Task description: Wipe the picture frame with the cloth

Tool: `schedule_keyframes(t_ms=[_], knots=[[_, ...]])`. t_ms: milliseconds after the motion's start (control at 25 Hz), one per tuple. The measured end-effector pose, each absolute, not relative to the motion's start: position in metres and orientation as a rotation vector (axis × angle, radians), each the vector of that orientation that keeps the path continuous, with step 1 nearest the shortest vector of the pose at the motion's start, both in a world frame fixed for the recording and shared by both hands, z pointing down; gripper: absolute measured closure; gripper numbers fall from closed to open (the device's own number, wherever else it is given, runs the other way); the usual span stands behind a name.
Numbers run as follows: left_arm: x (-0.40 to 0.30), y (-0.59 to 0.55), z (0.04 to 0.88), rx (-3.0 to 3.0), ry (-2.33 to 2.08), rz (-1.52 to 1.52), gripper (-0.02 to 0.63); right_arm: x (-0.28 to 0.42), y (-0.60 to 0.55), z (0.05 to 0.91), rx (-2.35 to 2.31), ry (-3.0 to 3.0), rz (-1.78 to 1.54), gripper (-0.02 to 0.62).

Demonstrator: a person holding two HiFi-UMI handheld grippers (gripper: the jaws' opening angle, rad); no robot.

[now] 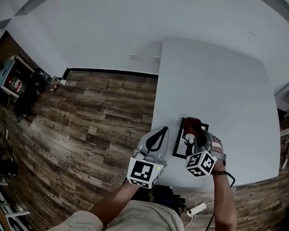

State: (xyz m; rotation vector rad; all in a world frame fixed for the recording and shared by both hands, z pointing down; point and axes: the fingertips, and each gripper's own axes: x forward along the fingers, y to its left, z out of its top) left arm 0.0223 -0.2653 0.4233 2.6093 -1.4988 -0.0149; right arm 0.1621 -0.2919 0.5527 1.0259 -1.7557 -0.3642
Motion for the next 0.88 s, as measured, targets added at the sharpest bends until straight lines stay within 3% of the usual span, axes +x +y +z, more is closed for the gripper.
schedule_keyframes(t_ms=[880], knots=[[0.001,-0.253,0.446,2.546,-1.555,0.035,0.606,0.160,-0.336,0.644,0.718,-1.539,-0.463,0.535]])
